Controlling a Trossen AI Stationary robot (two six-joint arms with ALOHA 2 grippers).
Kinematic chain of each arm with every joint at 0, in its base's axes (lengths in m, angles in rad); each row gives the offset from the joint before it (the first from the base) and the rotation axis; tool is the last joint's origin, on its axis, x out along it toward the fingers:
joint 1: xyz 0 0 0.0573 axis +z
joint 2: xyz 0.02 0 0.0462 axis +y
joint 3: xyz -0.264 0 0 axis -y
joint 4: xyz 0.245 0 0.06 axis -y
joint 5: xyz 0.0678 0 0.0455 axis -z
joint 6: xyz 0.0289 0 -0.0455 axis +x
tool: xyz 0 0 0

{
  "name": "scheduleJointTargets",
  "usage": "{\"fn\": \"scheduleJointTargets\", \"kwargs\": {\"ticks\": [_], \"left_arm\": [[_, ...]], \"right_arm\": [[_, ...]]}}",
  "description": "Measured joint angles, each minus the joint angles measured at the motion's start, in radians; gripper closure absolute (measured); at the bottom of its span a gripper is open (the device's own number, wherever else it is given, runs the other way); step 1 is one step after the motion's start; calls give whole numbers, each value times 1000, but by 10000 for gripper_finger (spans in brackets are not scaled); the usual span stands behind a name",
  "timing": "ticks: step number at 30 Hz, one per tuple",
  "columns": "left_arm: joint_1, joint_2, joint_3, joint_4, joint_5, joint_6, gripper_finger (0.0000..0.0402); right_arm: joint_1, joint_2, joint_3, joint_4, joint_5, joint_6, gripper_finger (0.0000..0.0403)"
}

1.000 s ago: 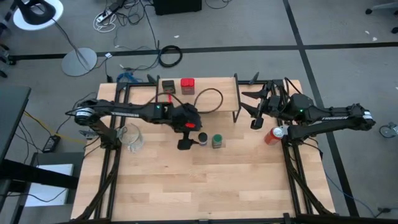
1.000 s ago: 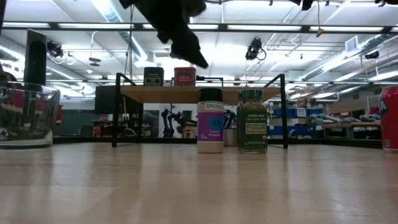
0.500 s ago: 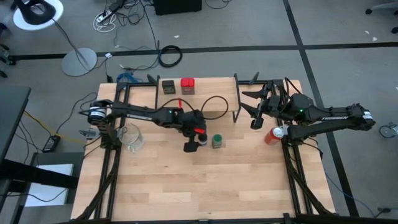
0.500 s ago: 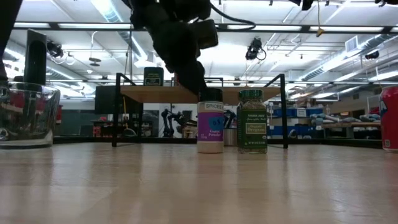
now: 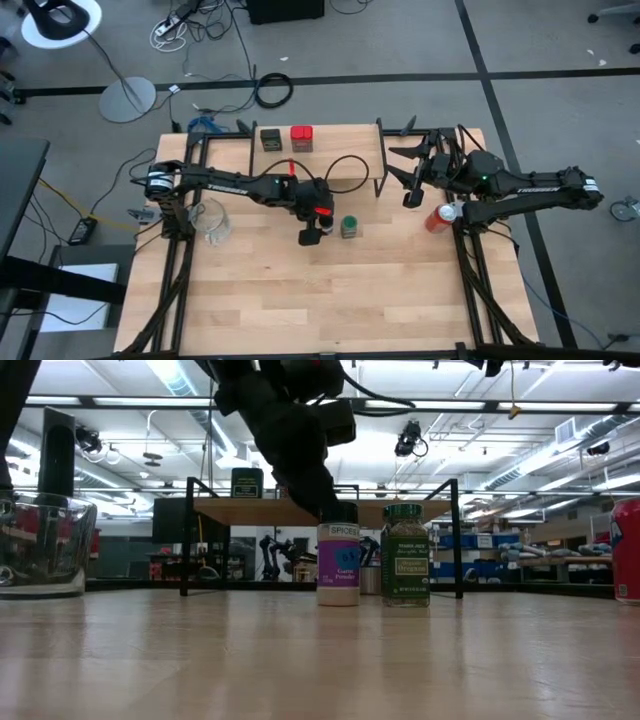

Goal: Shelf spices
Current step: Put the black seasoning bottle on the shelf

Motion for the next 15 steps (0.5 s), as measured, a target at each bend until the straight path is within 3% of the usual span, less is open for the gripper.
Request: {"fn": "scheduleJointTargets", "kwargs": {"ticks": [8,15], "left_arm": [[0,0,0,-4,-5,-10,26],[0,0,0,3,-6,-13,157]], "right_arm": [[0,0,0,1,0,0,209],[0,0,0,1,0,0,209]]}}
